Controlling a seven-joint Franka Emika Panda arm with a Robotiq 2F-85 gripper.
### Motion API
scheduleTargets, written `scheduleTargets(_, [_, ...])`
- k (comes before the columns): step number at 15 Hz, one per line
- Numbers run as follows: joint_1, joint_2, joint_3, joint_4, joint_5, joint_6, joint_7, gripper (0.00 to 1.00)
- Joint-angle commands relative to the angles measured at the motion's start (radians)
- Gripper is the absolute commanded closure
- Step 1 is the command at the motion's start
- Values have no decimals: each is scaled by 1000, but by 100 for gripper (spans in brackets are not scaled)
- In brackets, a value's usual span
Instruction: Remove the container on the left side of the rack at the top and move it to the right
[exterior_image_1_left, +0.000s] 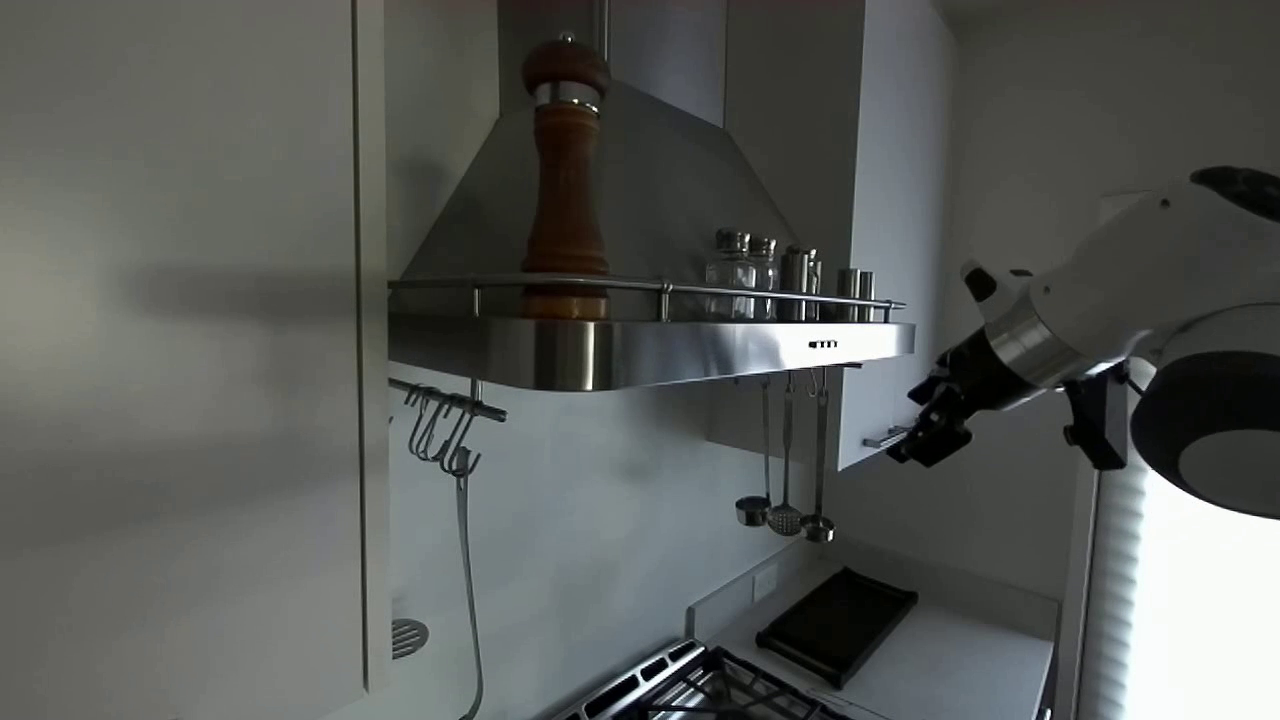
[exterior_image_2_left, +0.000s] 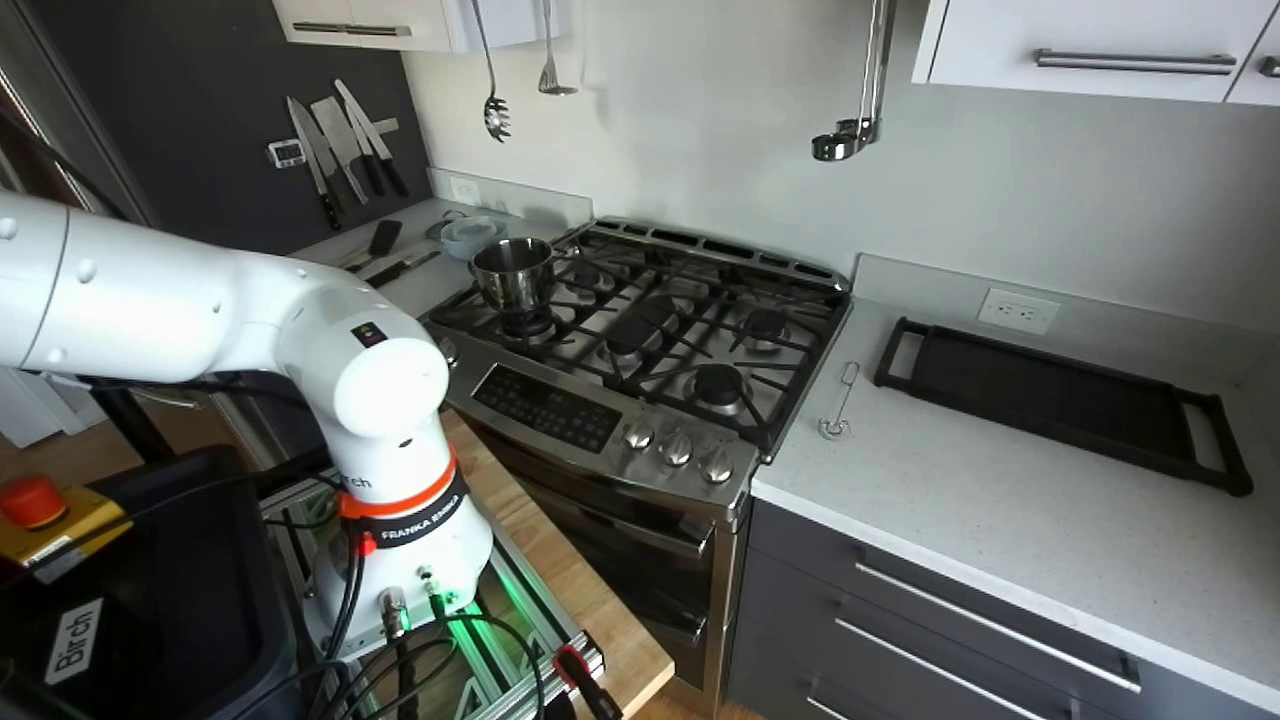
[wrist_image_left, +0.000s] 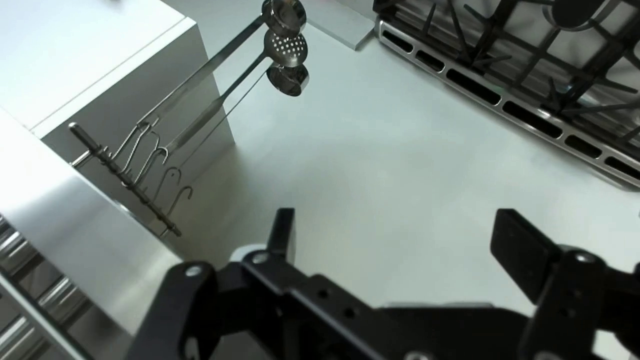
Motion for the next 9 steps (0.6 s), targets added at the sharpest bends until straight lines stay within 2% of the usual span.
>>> scheduleTargets(1, [12, 39, 42, 110, -31, -54, 36, 0])
scheduleTargets(6, [11, 111, 146, 231, -65, 13, 52, 0])
scheduleTargets(7, [29, 72, 111, 183, -57, -9, 46, 0])
scheduleTargets(9, [30, 84, 123, 198, -61, -7, 51, 0])
